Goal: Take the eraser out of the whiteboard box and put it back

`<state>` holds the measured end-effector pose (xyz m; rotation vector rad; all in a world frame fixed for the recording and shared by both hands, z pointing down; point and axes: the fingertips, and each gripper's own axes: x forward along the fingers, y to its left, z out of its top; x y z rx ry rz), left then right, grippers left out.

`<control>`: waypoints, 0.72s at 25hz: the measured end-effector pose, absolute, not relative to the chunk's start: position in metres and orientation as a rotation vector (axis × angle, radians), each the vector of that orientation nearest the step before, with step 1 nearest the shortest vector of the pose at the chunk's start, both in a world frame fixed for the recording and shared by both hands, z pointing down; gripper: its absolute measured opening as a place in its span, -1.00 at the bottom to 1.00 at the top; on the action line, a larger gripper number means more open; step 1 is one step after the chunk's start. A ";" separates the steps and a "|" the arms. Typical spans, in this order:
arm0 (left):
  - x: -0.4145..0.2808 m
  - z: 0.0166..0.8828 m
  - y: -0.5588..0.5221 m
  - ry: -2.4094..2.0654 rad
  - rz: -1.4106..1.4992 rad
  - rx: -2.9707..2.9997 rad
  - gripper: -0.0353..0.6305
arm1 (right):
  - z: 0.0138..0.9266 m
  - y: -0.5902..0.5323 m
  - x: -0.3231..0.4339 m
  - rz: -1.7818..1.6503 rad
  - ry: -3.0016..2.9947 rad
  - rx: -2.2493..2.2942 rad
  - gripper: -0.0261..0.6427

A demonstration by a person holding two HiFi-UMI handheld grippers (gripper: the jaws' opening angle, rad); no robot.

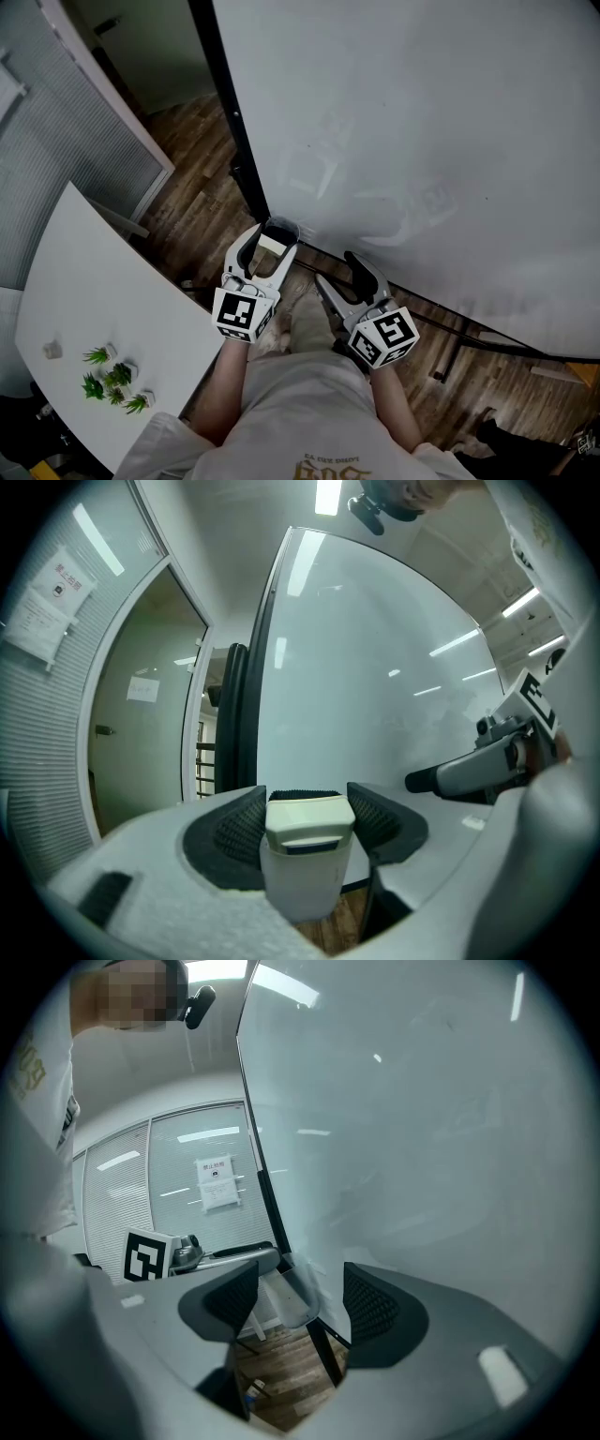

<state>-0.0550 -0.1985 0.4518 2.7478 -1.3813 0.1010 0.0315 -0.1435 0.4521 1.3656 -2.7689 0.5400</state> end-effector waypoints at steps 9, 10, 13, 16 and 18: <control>-0.053 0.461 -0.201 -1.372 0.116 2.730 -0.09 | 0.456 -0.145 0.031 0.555 -2.760 1.365 -0.06; -0.053 0.461 -0.201 -1.374 0.112 2.731 -0.09 | 0.456 -0.146 0.031 0.554 -2.759 1.367 -0.06; -0.054 0.459 -0.201 -1.379 0.102 2.735 -0.09 | 0.455 -0.147 0.032 0.553 -2.759 1.373 -0.06; -0.054 0.459 -0.202 -1.379 0.106 2.738 -0.09 | 0.456 -0.147 0.032 0.555 -2.757 1.373 -0.06; -0.054 0.459 -0.202 -1.379 0.109 2.737 -0.09 | 0.456 -0.147 0.032 0.558 -2.755 1.373 -0.06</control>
